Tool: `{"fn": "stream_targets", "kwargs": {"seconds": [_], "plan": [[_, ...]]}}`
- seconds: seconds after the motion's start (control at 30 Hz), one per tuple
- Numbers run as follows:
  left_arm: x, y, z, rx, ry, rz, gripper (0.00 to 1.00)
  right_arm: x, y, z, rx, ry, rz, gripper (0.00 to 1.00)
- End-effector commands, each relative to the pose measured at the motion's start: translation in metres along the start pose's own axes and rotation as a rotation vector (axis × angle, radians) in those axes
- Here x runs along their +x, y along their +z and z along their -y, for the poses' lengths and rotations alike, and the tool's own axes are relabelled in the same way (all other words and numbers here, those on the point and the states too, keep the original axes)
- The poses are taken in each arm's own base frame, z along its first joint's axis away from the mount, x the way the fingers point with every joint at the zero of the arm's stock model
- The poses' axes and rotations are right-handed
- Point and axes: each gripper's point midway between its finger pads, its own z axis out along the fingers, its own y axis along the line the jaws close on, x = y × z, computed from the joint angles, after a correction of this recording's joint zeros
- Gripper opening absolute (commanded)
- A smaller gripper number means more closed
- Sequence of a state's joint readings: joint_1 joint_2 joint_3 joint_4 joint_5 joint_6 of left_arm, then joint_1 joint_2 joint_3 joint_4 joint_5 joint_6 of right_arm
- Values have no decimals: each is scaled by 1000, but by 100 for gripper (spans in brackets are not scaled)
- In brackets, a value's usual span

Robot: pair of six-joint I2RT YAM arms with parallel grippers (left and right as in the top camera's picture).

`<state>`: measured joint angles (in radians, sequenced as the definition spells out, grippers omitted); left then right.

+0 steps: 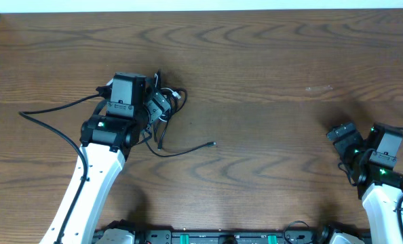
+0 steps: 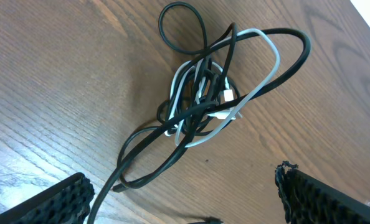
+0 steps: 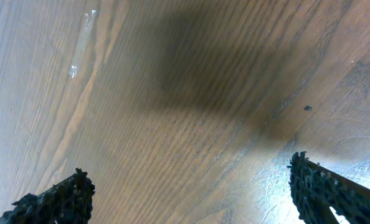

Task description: Untangle cables

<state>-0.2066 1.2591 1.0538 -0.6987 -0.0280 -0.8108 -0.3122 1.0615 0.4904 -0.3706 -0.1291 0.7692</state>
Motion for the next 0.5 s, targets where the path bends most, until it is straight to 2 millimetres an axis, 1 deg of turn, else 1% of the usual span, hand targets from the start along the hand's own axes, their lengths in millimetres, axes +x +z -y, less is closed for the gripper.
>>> {"fn": "stream_targets", "kwargs": {"seconds": [0.0, 0.27, 0.47], "plan": [[-1, 0, 2, 0, 57, -3, 98, -7, -1, 2, 12, 4, 22, 99], [0, 0, 1, -4, 160, -8, 97, -7, -1, 2, 12, 4, 22, 99], [1, 0, 1, -5, 166, -9, 98, -7, -1, 2, 12, 4, 22, 99]]}}
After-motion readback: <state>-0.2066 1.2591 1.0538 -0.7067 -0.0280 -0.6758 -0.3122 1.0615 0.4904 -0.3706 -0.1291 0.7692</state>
